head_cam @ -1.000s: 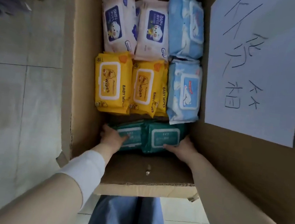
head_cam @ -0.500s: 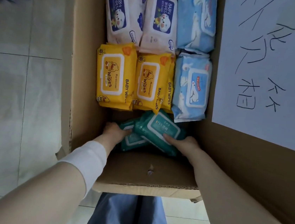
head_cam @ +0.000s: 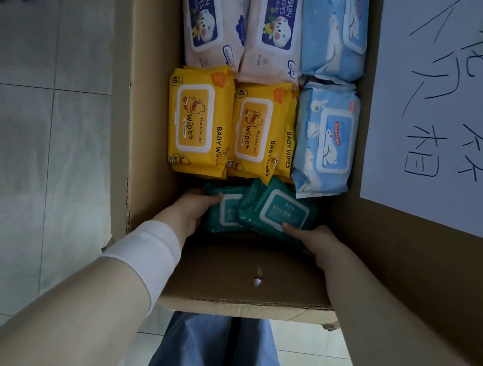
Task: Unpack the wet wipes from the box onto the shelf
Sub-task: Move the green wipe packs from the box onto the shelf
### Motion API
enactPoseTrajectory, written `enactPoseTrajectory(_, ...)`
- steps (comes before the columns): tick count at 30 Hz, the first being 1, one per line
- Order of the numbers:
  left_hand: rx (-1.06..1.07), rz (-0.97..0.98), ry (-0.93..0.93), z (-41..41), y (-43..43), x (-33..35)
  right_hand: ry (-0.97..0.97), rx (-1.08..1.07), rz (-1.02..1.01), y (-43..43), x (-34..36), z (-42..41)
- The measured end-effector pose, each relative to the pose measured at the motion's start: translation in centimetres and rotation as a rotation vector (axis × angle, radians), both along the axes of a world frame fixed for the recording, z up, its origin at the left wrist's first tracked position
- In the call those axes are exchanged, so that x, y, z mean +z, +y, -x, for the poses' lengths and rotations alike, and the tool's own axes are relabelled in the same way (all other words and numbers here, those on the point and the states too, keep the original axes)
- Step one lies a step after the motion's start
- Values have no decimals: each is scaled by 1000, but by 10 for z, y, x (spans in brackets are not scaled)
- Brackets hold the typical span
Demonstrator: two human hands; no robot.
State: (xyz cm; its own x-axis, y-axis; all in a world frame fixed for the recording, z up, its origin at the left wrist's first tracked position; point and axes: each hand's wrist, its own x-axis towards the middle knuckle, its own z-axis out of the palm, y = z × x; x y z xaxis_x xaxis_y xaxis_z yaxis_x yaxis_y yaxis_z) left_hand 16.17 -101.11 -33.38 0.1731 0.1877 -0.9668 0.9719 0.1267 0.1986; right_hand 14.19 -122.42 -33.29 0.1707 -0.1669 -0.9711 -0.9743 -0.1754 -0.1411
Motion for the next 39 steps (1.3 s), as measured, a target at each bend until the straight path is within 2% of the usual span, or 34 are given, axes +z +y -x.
enactPoseTrajectory(4,86,56,-30,0,-4,0,12,3,-29,-7,1,0)
enactPoseTrajectory(8,80,32,-49,1,-7,-2,37,-19,-77,-6,3,-1)
enactPoseTrajectory(14,-112,-5,-99,9,0,-7,42,-116,-129,-9,13,-7)
enactPoseTrajectory(21,-158,28,-105,23,-4,7,28,-239,-98,-7,35,-6)
enactPoseTrajectory(24,-149,-75,-162,27,-10,28,51,-427,-135,-7,56,-2)
enactPoseTrajectory(26,-222,-158,-193,30,-9,44,48,-477,-149,-4,74,1)
enactPoseTrajectory(31,-604,-349,-299,34,1,97,12,-317,-123,-8,129,7)
enactPoseTrajectory(33,-696,-415,-355,35,4,123,-7,-284,-135,-11,156,12)
enactPoseTrajectory(39,-651,-507,-516,46,17,214,-94,-373,-269,-19,239,42)
